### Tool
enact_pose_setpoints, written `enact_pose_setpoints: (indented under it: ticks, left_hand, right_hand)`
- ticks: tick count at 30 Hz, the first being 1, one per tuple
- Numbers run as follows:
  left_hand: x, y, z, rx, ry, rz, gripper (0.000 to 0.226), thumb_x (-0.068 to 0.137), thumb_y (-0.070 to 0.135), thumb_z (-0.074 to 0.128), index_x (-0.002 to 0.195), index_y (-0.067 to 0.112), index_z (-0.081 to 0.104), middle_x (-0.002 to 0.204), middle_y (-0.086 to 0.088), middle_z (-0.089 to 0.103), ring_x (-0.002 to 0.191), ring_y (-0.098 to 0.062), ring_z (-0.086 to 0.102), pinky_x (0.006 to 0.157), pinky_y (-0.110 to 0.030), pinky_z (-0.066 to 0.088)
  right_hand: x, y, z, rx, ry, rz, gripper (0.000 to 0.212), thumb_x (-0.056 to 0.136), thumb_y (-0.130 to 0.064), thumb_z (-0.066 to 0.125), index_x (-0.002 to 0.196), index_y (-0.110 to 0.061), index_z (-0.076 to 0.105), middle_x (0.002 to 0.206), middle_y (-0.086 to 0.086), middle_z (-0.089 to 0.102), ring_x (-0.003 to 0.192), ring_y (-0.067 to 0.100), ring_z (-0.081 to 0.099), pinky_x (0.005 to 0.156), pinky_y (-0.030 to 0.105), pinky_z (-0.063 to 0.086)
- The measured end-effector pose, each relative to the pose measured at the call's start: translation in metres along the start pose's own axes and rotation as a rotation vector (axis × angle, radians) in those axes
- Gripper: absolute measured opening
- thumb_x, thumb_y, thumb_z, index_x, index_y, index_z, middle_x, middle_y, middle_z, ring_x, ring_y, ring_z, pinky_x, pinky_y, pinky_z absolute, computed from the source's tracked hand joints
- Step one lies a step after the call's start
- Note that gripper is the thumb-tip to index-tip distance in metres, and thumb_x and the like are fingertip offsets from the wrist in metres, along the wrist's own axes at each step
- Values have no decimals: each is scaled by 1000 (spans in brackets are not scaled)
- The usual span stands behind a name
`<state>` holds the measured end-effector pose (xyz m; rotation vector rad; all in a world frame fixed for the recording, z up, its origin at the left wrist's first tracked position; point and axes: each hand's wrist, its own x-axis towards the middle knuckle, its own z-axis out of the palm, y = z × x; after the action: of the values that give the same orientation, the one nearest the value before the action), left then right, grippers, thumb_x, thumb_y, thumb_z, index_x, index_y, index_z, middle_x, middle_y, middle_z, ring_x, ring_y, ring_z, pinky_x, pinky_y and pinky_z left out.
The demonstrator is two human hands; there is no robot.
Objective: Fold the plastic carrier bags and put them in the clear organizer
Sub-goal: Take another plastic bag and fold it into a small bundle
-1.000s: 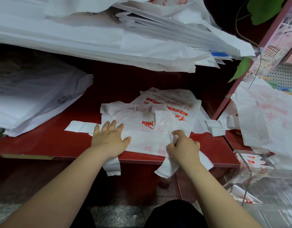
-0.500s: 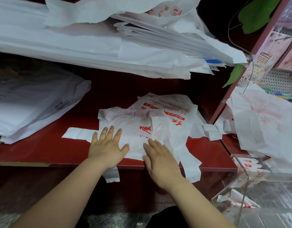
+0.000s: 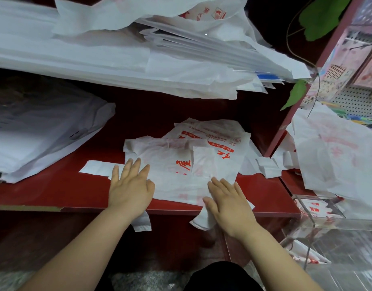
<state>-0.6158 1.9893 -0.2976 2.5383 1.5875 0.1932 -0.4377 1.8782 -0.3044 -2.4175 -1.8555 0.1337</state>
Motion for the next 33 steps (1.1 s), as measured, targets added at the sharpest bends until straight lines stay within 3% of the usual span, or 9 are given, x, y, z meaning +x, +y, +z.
enact_pose_setpoints:
  ticks: [4,6,9,12,16,20,23,30,33]
  left_hand:
    - [-8,36,-1,-98,91,173,45,101,32,20,145,27,26,156,7,10,143,-9,0,112,-32,-10]
    - [-6,53,5,-141,35,219,48,100,38,24,146,25,23,156,5,11,143,-10,1,113,-30,-8]
    - [-2,62,17,-120,-91,240,58,97,49,25,148,25,12,157,2,4,143,-12,-3,113,-33,-7]
    - [-1,59,22,-59,-146,257,61,96,53,22,149,26,7,157,1,-2,143,-14,-7,114,-36,-8]
    - [0,60,21,-23,-168,267,61,96,53,20,149,27,1,157,0,-5,143,-14,-11,114,-37,-9]
    - [0,59,23,-15,-167,269,61,96,53,19,149,28,0,157,0,-6,143,-14,-11,113,-37,-10]
    - [1,59,24,-24,-155,266,61,96,53,20,149,28,1,157,1,-6,143,-14,-11,113,-37,-10]
    - [2,58,26,-47,-122,230,63,95,53,21,149,27,2,157,1,-5,143,-14,-11,113,-39,-10]
    - [2,59,25,-51,-125,228,62,95,53,21,149,27,2,157,1,-6,143,-14,-12,113,-39,-10]
  right_hand:
    - [4,-8,1,114,159,0,88,69,-49,-5,127,-16,51,140,1,45,133,19,32,112,33,9]
    - [7,-9,3,301,254,1,68,78,-41,13,113,-10,63,119,5,62,116,25,50,102,30,27]
    - [12,-2,-5,531,304,145,31,92,-11,43,117,-7,60,119,7,62,109,20,54,85,18,34]
    - [28,11,-16,727,254,298,26,91,-10,51,116,-6,59,118,7,61,95,10,51,75,13,32]
    - [51,14,-29,814,131,397,31,90,-15,56,117,-1,58,124,12,57,111,21,53,90,24,37]
    - [66,5,-37,796,-30,451,22,84,-11,59,66,-3,51,71,17,47,62,21,44,62,28,37]
    - [73,5,-33,726,-41,465,33,81,-9,59,53,-14,42,58,3,44,57,16,42,67,30,37]
    - [66,15,-23,740,30,365,33,84,-19,61,55,-17,46,59,-5,48,60,13,45,79,32,34]
    - [62,14,-23,746,-7,271,20,79,-27,68,79,-8,61,75,0,59,82,25,59,96,44,38]
